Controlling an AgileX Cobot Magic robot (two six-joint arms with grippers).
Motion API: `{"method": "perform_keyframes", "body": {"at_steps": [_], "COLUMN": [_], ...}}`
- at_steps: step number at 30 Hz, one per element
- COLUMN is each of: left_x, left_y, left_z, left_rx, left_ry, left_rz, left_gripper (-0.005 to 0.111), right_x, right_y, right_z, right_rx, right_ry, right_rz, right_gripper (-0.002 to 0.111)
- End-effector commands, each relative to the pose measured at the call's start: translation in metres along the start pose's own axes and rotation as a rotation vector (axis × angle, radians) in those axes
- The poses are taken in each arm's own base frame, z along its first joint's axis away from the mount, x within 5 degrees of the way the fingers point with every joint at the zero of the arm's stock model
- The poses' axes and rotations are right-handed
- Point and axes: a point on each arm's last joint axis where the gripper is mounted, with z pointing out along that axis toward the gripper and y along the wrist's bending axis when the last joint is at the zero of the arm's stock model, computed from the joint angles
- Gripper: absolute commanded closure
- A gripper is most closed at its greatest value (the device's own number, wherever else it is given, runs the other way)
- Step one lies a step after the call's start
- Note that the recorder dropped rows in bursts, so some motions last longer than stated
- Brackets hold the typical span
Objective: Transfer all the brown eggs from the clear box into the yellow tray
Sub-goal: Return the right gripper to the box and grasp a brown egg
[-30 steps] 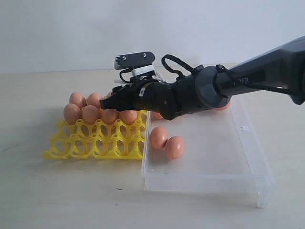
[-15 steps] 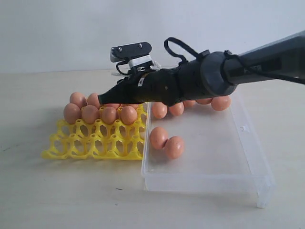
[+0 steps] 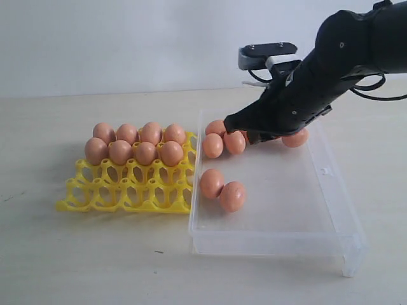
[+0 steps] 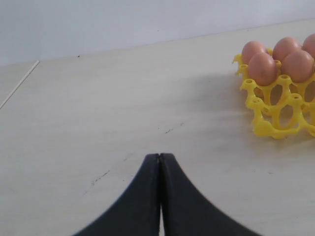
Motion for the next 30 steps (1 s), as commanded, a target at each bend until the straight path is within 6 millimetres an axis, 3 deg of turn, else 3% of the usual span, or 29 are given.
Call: {"method": "perform_keyframes", "body": {"at_steps": [1, 6, 12, 16, 21, 30], "left_x": [-0.002, -0.002, -0.002, -0.002, -0.002, -0.002], "left_y": [0.000, 0.000, 0.000, 0.000, 0.000, 0.000], "left_z": [0.000, 0.000, 0.000, 0.000, 0.000, 0.000], "left_rx": [0.006, 0.006, 0.006, 0.006, 0.006, 0.006], "left_ry": [-0.013, -0.013, -0.013, -0.013, -0.013, -0.013], "left_rz": [-0.006, -0.006, -0.006, -0.006, -0.006, -0.006], "left_gripper": [0.107, 0.107, 0.107, 0.107, 0.107, 0.107], "right_x": [-0.003, -0.024, -0.057, -0.068, -0.076, -0.078], "right_y": [-0.020, -0.017, -0.012, -0.013, -0.014, -0.016], "right_z": [0.019, 0.028, 0.042, 0.057, 0.075, 0.097], "right_rx": [0.049, 0.058, 0.050, 0.062, 0.064, 0.068], "right_ry": [0.062, 0.024, 0.032, 0.080, 0.092, 0.094], "right_rz": [0.080, 0.042, 0.035, 0.057, 0.057, 0.055], "right_gripper": [0.065, 0.047, 0.047, 0.048, 0.055, 0.056]}}
